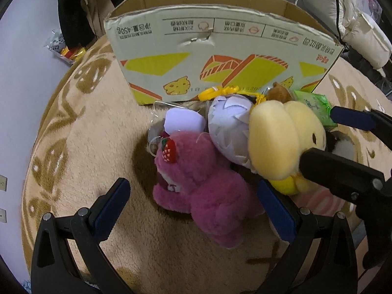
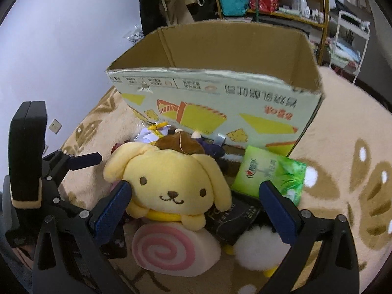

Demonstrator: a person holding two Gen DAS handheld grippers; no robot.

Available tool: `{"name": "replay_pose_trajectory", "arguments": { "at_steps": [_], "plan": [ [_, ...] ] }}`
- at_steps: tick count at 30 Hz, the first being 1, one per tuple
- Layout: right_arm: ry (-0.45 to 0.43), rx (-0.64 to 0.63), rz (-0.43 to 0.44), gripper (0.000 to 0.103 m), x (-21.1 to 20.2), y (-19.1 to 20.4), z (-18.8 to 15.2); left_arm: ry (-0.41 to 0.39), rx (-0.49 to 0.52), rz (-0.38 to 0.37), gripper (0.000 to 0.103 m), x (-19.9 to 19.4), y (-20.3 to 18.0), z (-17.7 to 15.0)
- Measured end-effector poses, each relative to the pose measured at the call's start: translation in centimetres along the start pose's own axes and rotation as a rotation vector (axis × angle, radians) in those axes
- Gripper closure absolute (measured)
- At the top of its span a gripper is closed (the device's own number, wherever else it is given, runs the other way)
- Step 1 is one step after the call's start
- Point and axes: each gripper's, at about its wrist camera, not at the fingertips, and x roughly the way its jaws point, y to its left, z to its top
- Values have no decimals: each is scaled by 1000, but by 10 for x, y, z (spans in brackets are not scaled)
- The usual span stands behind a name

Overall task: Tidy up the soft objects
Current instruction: 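Lower the left tool onto the pink bear while the right tool closes on the yellow dog plush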

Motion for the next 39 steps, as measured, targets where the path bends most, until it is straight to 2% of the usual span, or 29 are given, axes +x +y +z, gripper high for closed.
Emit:
{"name": "replay_pose_trajectory", "arguments": {
  "at_steps": [4, 16, 22, 24, 27, 32, 33, 39],
  "plan": [
    [26, 47, 62, 0, 11, -3, 0, 28, -5, 4, 1, 8, 3, 0],
    [24, 62, 107, 0, 11, 1, 1, 39, -32, -12, 1, 13, 10, 0],
    [25, 68, 125, 0, 20, 5, 2, 56, -46, -61, 13, 15, 11, -1],
    [28, 70, 136, 0, 21, 5, 2, 72, -68, -100, 22, 18, 14, -2],
    [39, 79, 186, 0, 24, 5, 0, 82, -84, -123, 23, 20, 17, -2],
    [48, 51, 168, 11, 28, 12, -3, 72, -81, -122, 27, 18, 17, -2],
    [43, 52, 164, 17, 28, 12, -3, 73, -83, -123, 28, 18, 17, -1],
    [24, 72, 153, 19, 22, 7, -7, 79, -80, -112, 28, 15, 18, -4]
  ]
}}
